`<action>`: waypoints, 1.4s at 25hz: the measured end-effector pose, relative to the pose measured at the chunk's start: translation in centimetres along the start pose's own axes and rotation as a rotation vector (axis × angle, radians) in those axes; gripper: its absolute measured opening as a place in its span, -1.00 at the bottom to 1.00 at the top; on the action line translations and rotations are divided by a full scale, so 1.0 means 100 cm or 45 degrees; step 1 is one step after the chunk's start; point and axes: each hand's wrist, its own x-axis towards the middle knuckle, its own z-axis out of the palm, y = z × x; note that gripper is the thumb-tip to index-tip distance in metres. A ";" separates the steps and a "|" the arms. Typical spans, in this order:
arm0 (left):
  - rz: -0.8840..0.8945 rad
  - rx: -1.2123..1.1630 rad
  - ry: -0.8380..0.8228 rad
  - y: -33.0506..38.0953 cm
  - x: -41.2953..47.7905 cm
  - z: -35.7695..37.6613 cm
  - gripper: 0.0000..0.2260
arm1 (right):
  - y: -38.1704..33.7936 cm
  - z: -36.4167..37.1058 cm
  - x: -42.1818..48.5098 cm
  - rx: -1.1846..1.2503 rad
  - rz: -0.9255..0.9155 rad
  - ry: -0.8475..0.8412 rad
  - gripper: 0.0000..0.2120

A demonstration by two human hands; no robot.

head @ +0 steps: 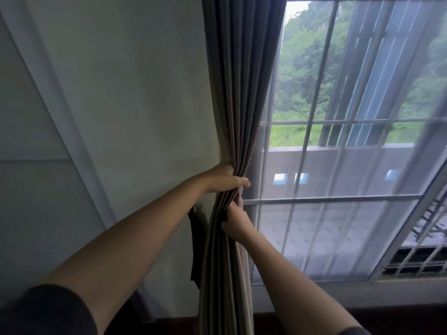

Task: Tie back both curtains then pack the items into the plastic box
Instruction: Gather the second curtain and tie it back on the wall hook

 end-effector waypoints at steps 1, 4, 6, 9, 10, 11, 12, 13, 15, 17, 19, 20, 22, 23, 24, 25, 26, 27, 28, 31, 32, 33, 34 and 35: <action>-0.010 0.079 0.077 -0.001 0.002 0.003 -0.67 | 0.001 0.004 0.002 -0.040 -0.055 0.000 -0.24; -0.045 0.204 0.233 -0.007 0.004 0.006 -0.83 | 0.002 -0.003 0.001 0.355 -0.080 -0.007 -0.18; -0.051 0.113 0.164 -0.016 0.002 -0.002 -0.93 | 0.005 -0.021 0.006 0.846 0.103 0.035 -0.46; 0.031 -0.016 0.045 -0.023 -0.011 -0.013 -0.90 | 0.014 -0.038 0.027 1.206 0.217 0.296 -0.82; 0.062 -0.043 0.021 -0.024 -0.017 -0.014 -0.84 | 0.014 -0.042 0.033 1.231 0.221 0.292 -0.78; 0.087 -0.061 0.001 -0.024 -0.023 -0.016 -0.78 | 0.015 -0.044 0.038 1.235 0.213 0.245 -0.64; 0.100 -0.067 -0.015 -0.025 -0.029 -0.018 -0.73 | 0.018 -0.047 0.045 1.250 0.191 0.191 -0.49; 0.107 -0.073 -0.027 -0.025 -0.033 -0.021 -0.72 | 0.022 -0.052 0.050 1.256 0.183 0.158 -0.38; 0.108 -0.088 -0.024 -0.031 -0.038 -0.028 -0.71 | 0.030 -0.057 0.057 1.190 0.176 0.109 -0.39; 0.091 -0.084 -0.039 -0.032 -0.041 -0.029 -0.74 | 0.031 -0.056 0.055 1.243 0.184 0.046 -0.59; 0.051 -0.074 -0.056 -0.030 -0.041 -0.028 -0.70 | 0.024 -0.055 0.051 1.303 0.220 0.000 -0.68; 0.022 -0.078 -0.067 -0.029 -0.040 -0.028 -0.71 | 0.021 -0.057 0.049 1.300 0.212 -0.026 -0.67; -0.015 -0.064 -0.093 -0.028 -0.040 -0.027 -0.83 | 0.019 -0.057 0.048 1.289 0.139 -0.093 -0.60; -0.017 -0.062 -0.105 -0.029 -0.040 -0.027 -0.89 | 0.022 -0.056 0.049 1.294 0.112 -0.108 -0.55; -0.019 -0.056 -0.116 -0.030 -0.039 -0.027 -0.92 | 0.022 -0.056 0.049 1.283 0.124 -0.097 -0.53; -0.017 -0.052 -0.120 -0.032 -0.038 -0.028 -0.93 | 0.022 -0.057 0.047 1.273 0.143 -0.077 -0.53; -0.018 -0.054 -0.126 -0.034 -0.037 -0.029 -0.94 | 0.020 -0.059 0.044 1.235 0.166 -0.040 -0.56; -0.014 -0.062 -0.128 -0.036 -0.036 -0.029 -0.93 | 0.018 -0.060 0.040 1.204 0.166 0.002 -0.59; -0.015 -0.069 -0.132 -0.037 -0.034 -0.029 -0.90 | 0.017 -0.060 0.037 1.170 0.153 0.044 -0.59; -0.029 -0.083 -0.092 -0.034 -0.032 -0.027 -0.88 | 0.014 -0.051 0.035 1.093 0.125 0.181 -0.62; -0.038 -0.090 -0.066 -0.032 -0.032 -0.026 -0.87 | 0.011 -0.047 0.034 1.028 0.127 0.238 -0.65; -0.041 -0.100 -0.044 -0.030 -0.031 -0.024 -0.83 | 0.012 -0.043 0.034 0.955 0.121 0.299 -0.65; -0.043 -0.103 -0.024 -0.029 -0.028 -0.021 -0.77 | 0.011 -0.037 0.031 0.879 0.127 0.341 -0.63; -0.043 -0.099 0.000 -0.029 -0.025 -0.018 -0.67 | 0.012 -0.030 0.027 0.834 0.120 0.357 -0.61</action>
